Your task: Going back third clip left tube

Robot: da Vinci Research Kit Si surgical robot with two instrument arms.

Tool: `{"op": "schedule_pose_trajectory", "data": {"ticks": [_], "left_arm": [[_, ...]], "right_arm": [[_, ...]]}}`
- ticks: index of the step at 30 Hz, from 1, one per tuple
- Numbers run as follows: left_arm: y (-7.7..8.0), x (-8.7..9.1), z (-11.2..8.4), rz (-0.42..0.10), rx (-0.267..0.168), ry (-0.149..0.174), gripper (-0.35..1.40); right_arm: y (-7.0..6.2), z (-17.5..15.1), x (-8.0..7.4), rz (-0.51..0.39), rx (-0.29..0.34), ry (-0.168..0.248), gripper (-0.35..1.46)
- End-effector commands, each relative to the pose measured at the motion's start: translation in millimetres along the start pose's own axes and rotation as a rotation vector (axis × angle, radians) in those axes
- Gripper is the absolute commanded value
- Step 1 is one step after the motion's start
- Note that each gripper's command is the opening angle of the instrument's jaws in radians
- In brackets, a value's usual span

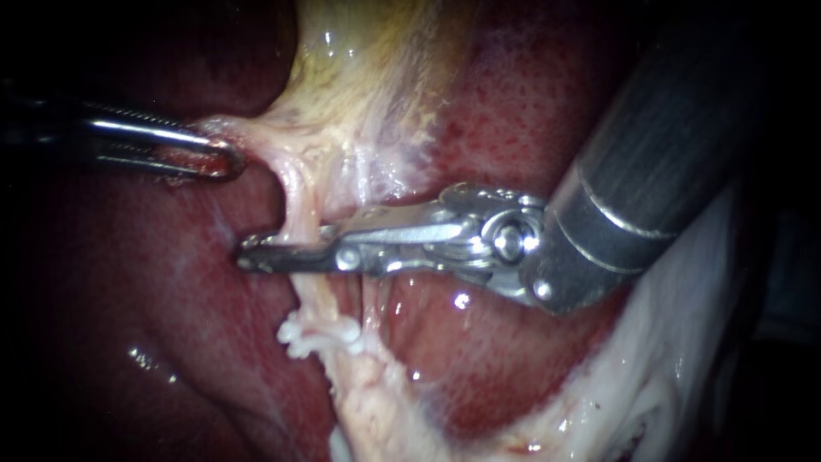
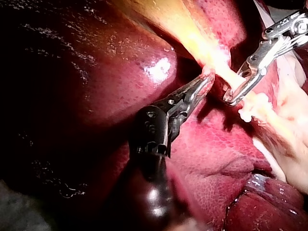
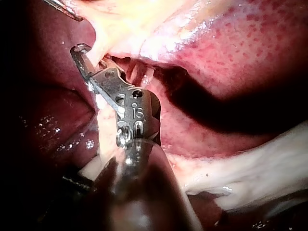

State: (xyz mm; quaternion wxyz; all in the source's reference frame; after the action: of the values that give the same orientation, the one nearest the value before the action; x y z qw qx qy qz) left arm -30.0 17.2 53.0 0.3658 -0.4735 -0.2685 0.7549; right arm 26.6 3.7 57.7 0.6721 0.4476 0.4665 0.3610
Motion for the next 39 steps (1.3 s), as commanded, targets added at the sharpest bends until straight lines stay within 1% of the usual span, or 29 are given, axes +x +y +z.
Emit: {"op": "schedule_pose_trajectory", "data": {"ticks": [1, 2, 3, 5, 7, 9, 10, 12, 14, 15, 17, 19, 21, 22, 24, 25, 27, 29, 31, 34, 39], "left_arm": [[0.0, 0.0, 0.0, 0.000, 0.000, 0.000, -0.35], [0.0, 0.0, 0.0, 0.000, 0.000, 0.000, -0.35], [0.0, 0.0, 0.0, 0.000, 0.000, 0.000, -0.35], [0.0, 0.0, 0.0, 0.000, 0.000, 0.000, -0.35], [0.0, 0.0, 0.0, 0.000, 0.000, 0.000, -0.35], [0.0, 0.0, 0.0, 0.000, 0.000, 0.000, -0.35], [0.0, 0.0, 0.0, 0.000, 0.000, 0.000, -0.35], [0.0, 0.0, 0.0, 0.000, 0.000, 0.000, -0.35], [0.0, -0.1, -0.1, 0.001, -0.001, 0.000, -0.35], [0.0, -0.1, -0.2, 0.001, -0.001, 0.000, -0.35], [0.0, -0.2, -0.4, 0.001, -0.002, -0.001, -0.35], [0.0, -0.2, -0.5, 0.001, -0.003, -0.001, -0.35], [0.0, -0.2, -0.5, 0.001, -0.003, -0.001, -0.35], [0.0, -0.2, -0.5, 0.001, -0.003, -0.001, -0.35], [0.0, -0.2, -0.5, 0.001, -0.003, -0.001, -0.35], [-0.1, -0.2, -0.5, 0.001, -0.003, -0.001, -0.35], [-0.1, -0.2, -0.5, 0.001, -0.003, -0.001, -0.35], [-0.1, -0.2, -0.5, 0.001, -0.003, -0.001, -0.35], [-0.1, -0.2, -0.5, 0.001, -0.003, -0.001, -0.35], [-0.1, -0.2, -0.5, 0.001, -0.003, -0.001, -0.35], [-0.1, -0.2, -0.5, 0.001, -0.003, -0.001, -0.35]], "right_arm": [[0.2, 0.1, -0.1, -0.002, 0.001, -0.002, -0.16], [0.6, 0.2, -0.2, -0.021, 0.001, -0.003, 0.02], [1.1, 0.4, -0.4, -0.047, -0.005, -0.001, 0.15], [2.5, 0.7, -0.9, -0.069, -0.020, 0.006, 0.35], [3.7, 0.9, -1.3, -0.085, -0.033, 0.012, 0.41], [4.8, 0.8, -1.6, -0.111, -0.060, 0.028, 0.45], [5.2, 0.7, -1.6, -0.117, -0.066, 0.031, 0.47], [5.8, 0.2, -1.6, -0.134, -0.079, 0.038, 0.48], [5.8, -0.3, -1.7, -0.163, -0.087, 0.041, 0.49], [5.6, -0.6, -1.8, -0.175, -0.088, 0.041, 0.49], [4.9, -1.6, -2.2, -0.222, -0.086, 0.036, 0.49], [3.8, -2.9, -2.8, -0.323, -0.080, 0.028, 0.49], [2.7, -4.1, -3.2, -0.400, -0.086, 0.022, 0.49], [1.9, -5.0, -3.6, -0.465, -0.099, 0.016, 0.49], [0.9, -6.4, -4.0, -0.558, -0.125, 0.006, 0.50], [0.3, -7.4, -4.3, -0.603, -0.134, -0.011, 0.50], [-0.4, -8.9, -4.7, -0.669, -0.152, -0.043, 0.50], [-1.1, -10.9, -5.1, -0.715, -0.171, -0.081, 0.50], [-1.5, -12.9, -5.5, -0.762, -0.197, -0.105, 0.50], [-1.8, -15.4, -5.4, -0.802, -0.226, -0.110, 0.50], [-2.2, -19.1, -4.5, -0.837, -0.256, -0.112, 0.50]]}}
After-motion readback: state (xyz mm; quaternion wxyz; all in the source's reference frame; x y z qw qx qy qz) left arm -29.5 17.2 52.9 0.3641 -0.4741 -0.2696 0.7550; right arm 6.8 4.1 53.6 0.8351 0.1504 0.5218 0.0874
